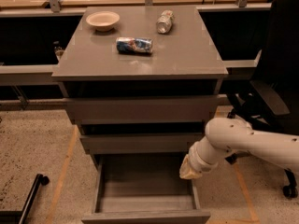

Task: Close bottom drawer

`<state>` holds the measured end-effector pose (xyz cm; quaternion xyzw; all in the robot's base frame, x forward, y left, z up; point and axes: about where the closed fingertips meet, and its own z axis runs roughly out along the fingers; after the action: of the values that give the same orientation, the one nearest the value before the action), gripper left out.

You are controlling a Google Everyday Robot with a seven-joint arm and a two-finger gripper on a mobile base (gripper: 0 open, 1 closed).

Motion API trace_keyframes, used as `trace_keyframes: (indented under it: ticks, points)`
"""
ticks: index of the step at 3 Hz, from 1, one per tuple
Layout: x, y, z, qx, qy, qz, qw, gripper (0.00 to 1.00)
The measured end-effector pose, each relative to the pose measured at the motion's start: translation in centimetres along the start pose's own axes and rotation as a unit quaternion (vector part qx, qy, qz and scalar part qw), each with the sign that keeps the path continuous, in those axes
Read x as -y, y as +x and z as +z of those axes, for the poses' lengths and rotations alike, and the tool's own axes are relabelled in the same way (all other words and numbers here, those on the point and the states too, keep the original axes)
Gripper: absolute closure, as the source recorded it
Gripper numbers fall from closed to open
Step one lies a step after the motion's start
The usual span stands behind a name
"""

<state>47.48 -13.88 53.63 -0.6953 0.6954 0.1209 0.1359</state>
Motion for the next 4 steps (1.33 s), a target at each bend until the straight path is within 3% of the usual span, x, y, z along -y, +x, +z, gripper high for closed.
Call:
trace_keyframes:
  ticks: [1, 3, 4]
  points:
    - [-0.8, 1.5, 3.4, 0.000, -0.005, 0.011, 0.9999, 1.00]
    - [-2.0, 6.4, 11.6, 0.009, -0.034, 0.066, 0.9972, 1.00]
    - [-2.6, 6.6, 12.6, 0.011, -0.043, 0.069, 0.9966, 1.00]
